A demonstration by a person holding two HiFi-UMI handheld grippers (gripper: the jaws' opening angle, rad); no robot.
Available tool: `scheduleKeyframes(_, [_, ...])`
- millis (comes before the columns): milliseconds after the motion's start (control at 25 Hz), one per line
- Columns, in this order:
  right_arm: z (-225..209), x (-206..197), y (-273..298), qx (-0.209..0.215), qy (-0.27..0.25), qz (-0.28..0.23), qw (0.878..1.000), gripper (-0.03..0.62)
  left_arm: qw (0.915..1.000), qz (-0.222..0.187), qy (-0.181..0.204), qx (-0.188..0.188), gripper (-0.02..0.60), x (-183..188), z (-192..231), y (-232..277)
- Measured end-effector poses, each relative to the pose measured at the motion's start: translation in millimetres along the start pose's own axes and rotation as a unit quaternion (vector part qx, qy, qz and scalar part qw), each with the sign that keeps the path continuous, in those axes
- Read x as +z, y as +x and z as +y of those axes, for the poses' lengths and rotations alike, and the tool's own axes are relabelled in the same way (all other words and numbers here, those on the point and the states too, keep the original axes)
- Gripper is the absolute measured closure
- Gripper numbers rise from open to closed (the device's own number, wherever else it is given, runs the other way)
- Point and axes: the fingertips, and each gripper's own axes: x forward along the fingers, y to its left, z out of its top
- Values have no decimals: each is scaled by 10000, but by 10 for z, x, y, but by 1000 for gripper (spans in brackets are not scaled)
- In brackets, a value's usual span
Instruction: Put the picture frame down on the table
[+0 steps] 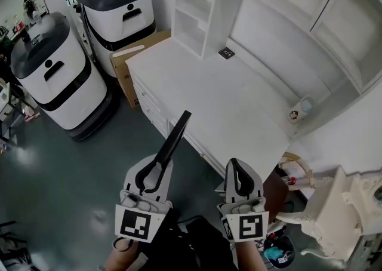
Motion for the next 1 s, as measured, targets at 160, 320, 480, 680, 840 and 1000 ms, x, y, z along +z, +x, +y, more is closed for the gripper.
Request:
scheduleKeyframes(160, [154, 38, 175, -113, -27, -6, 9999, 594, 9999, -23, 24, -148, 515, -9, 244, 32])
scheduleKeyframes(320, [283, 31, 299, -256, -29, -16, 9997, 594, 9995, -61, 48, -292, 515, -38, 424, 27])
scheduleKeyframes(480, [382, 27, 381, -375, -1, -9, 9993, 594, 9993, -28, 42, -377, 515, -67, 563, 4])
scheduleKeyframes(680, [380, -31, 420, -450, -6, 67, 9990, 594, 9992, -23, 25, -393, 515, -99, 649, 32])
scheduleKeyframes(840, [324, -85, 447, -506, 13, 125, 9986, 594, 9990, -41, -144, -413, 514, -110, 673, 64])
scheduleKeyframes(1000, [277, -94, 581, -533, 111, 127, 9984, 594, 9990, -11, -250, -372, 514, -106, 766, 135])
